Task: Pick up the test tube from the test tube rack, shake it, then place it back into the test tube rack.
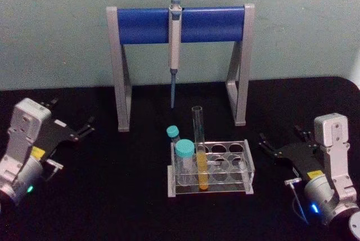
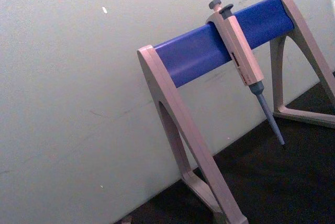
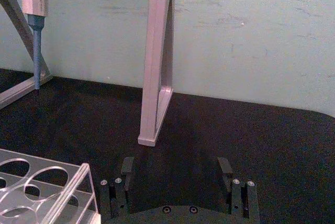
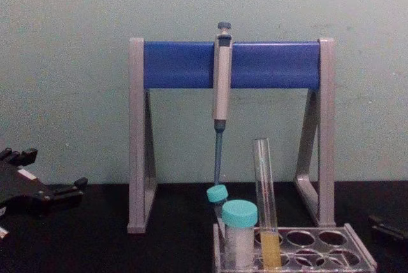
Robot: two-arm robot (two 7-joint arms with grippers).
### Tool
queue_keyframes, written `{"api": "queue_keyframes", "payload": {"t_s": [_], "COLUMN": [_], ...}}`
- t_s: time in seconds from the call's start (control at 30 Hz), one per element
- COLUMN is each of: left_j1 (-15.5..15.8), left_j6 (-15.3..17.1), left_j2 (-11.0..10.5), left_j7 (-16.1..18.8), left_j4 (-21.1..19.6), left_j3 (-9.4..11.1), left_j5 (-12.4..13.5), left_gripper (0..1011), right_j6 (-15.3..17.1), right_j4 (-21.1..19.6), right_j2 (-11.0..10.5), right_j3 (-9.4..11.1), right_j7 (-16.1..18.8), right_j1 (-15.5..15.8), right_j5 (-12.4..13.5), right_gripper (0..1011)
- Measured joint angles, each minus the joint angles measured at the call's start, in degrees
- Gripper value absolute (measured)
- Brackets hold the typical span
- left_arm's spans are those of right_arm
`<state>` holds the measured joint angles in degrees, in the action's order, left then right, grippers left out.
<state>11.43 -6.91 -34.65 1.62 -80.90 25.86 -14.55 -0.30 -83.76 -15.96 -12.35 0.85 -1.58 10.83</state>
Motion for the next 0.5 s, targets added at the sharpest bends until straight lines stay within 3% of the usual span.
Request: {"api": "queue_keyframes", "payload": {"t_s": [0.5], "left_j1": [0.0], "left_j6": [0.0], "left_j2": [0.0], "left_j7": [0.0], "left_j4": [0.0], "left_j3": [0.0], "left_j5": [0.0], "left_gripper": [1001], "right_j6": [0.0], "right_j4": [0.0], "right_j2": [0.0], "right_j3": [0.0], "right_j7": [0.0], "right_j1": [0.0], "right_j5": [0.0], "right_gripper": [1000]}}
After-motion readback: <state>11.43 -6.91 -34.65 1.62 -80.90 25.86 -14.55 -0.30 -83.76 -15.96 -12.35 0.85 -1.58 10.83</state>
